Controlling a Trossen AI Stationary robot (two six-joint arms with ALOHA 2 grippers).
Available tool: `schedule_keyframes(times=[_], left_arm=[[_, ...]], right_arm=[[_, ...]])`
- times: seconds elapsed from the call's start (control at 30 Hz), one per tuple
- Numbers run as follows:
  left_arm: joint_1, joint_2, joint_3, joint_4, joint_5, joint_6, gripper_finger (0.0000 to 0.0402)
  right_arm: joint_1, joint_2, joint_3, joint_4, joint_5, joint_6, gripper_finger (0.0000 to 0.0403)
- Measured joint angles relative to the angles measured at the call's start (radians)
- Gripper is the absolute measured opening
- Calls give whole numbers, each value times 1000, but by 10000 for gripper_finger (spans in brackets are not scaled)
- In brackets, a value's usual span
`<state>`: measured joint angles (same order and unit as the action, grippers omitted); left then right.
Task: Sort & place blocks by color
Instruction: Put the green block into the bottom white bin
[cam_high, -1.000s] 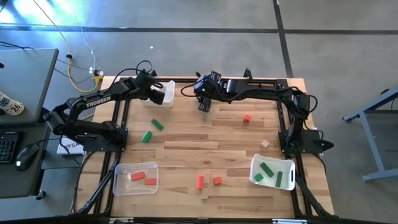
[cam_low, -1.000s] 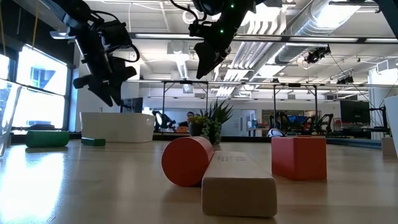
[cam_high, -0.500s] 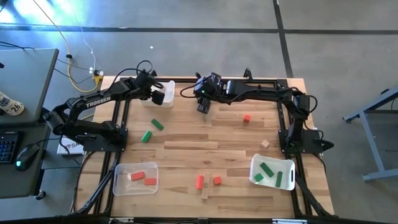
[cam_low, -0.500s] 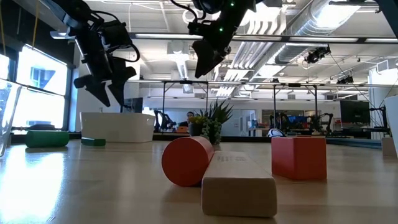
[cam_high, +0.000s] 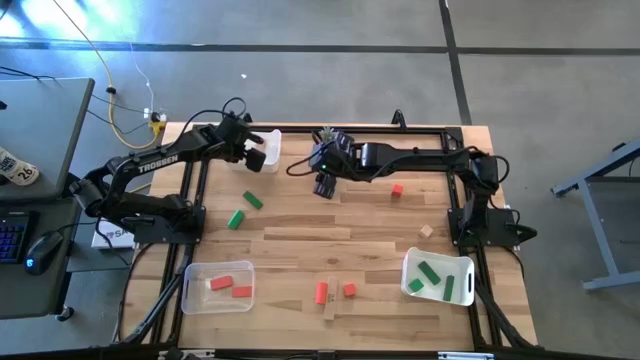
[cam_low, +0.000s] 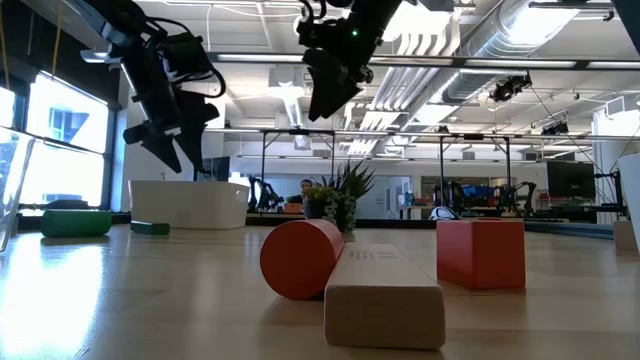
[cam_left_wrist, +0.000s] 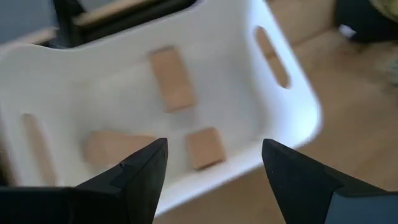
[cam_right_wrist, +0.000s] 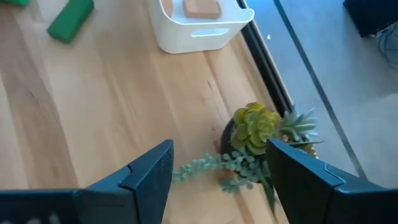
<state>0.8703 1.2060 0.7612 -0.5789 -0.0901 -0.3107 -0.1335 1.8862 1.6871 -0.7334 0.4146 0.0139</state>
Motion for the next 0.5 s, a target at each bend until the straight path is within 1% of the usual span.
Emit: schedule_keyframes(times=[0.1,0.23,0.37,0.5], left_arm=[[-1,0,0,0,66,-1,250],[-1,0,0,0,125,-25,250],[-11,0,19,-24,134,-26,250],[-34,0,89,-95,121,7,250]], right_arm=[[17,0,0,-7,0,51,241],[36,0,0,-19,1,111,241],[52,0,0,-33,-1,142,241],[64,0,0,-35,-7,229,241]])
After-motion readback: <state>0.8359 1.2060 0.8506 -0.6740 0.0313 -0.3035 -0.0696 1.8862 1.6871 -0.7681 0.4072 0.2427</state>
